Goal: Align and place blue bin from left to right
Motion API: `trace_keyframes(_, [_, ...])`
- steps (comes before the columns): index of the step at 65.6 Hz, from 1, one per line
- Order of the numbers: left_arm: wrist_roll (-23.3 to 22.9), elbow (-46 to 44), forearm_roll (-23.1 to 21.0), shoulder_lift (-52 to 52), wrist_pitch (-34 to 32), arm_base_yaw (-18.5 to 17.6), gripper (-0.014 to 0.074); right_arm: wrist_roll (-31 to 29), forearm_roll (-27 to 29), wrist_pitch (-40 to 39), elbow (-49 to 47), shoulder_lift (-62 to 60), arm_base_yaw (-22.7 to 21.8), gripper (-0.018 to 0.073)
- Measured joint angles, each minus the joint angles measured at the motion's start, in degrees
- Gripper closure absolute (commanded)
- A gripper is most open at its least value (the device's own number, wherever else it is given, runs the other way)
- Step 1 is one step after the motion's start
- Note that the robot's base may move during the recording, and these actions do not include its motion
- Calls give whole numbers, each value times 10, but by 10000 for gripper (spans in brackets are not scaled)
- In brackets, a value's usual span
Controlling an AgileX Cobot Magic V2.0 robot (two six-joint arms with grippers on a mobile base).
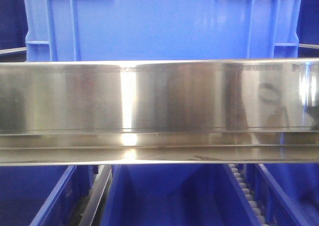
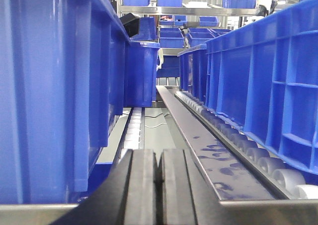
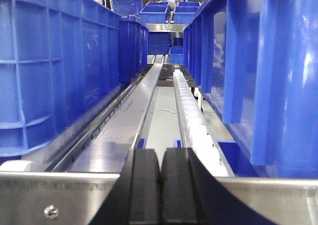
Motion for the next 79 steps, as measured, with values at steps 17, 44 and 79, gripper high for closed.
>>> trace_keyframes(17, [0,0,0,0,0,0,707,0,0,0,0,0,0,638])
trace_keyframes(44, [0,0,0,0,0,0,707,0,0,0,0,0,0,638])
trace_keyframes(79, [0,0,-3,0,0,0,707,0,0,-30,0,0,0,638])
